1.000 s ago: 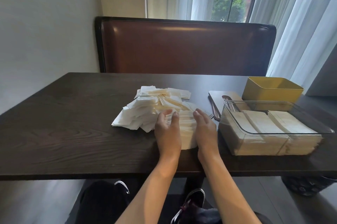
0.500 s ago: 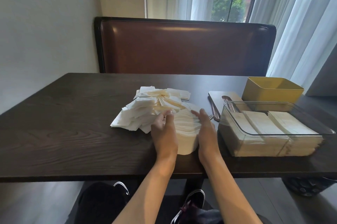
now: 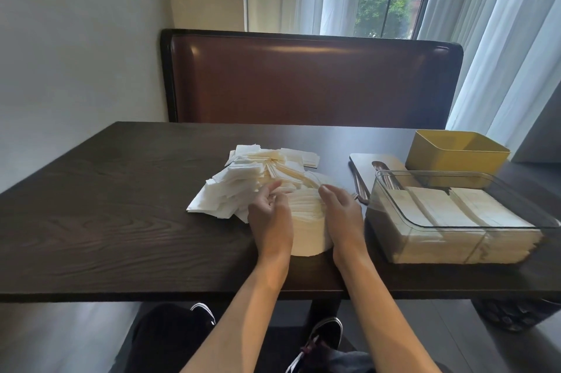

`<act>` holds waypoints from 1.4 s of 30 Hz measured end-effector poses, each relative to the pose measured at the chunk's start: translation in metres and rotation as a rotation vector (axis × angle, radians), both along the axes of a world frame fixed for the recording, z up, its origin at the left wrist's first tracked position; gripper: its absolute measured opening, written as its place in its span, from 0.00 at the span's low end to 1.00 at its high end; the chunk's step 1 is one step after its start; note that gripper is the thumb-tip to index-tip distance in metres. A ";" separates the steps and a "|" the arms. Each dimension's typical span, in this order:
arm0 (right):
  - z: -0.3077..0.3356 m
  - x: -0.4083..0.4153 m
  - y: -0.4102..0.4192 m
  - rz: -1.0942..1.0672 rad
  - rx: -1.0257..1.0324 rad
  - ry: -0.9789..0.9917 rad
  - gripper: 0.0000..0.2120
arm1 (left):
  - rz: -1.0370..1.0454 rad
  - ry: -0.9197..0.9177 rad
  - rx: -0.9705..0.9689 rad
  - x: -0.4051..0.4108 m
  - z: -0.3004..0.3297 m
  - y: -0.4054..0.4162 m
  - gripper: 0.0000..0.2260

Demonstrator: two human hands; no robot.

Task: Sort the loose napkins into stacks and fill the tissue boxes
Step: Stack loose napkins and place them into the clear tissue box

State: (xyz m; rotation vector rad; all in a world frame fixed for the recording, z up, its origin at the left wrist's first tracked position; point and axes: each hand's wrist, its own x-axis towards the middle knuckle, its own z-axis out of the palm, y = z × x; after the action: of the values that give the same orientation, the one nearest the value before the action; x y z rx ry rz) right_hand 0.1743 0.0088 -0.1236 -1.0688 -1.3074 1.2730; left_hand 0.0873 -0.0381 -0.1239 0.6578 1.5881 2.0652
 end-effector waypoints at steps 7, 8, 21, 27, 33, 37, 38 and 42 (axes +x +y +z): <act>0.002 -0.002 -0.003 -0.017 -0.001 -0.029 0.10 | -0.031 0.010 0.016 0.001 0.001 -0.002 0.08; 0.002 -0.002 -0.004 -0.017 0.004 -0.034 0.10 | -0.025 0.021 0.006 0.001 0.001 -0.002 0.07; -0.002 -0.005 -0.004 -0.066 0.105 -0.132 0.19 | -0.077 0.094 -0.055 0.001 0.001 -0.001 0.10; 0.004 -0.004 -0.007 -0.206 0.149 -0.060 0.28 | -0.152 0.120 -0.033 0.007 0.005 -0.013 0.15; 0.009 0.002 0.001 -0.299 0.141 -0.024 0.27 | -0.436 0.410 -0.067 0.001 0.002 -0.036 0.16; 0.008 0.007 0.001 -0.233 0.117 0.029 0.23 | -0.352 0.560 -0.114 -0.010 -0.008 -0.035 0.21; 0.008 0.008 0.000 -0.191 0.100 0.034 0.22 | -0.318 0.584 -0.112 -0.011 -0.008 -0.034 0.20; 0.003 0.004 -0.005 -0.116 0.057 -0.006 0.11 | -0.254 0.610 -0.147 -0.012 -0.006 -0.028 0.17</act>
State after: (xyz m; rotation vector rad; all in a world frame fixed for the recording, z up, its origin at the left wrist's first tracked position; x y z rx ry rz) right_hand 0.1784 0.0038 -0.1204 -1.0929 -1.2605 1.1401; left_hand 0.0756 -0.0664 -0.1303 1.4497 1.8229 1.6233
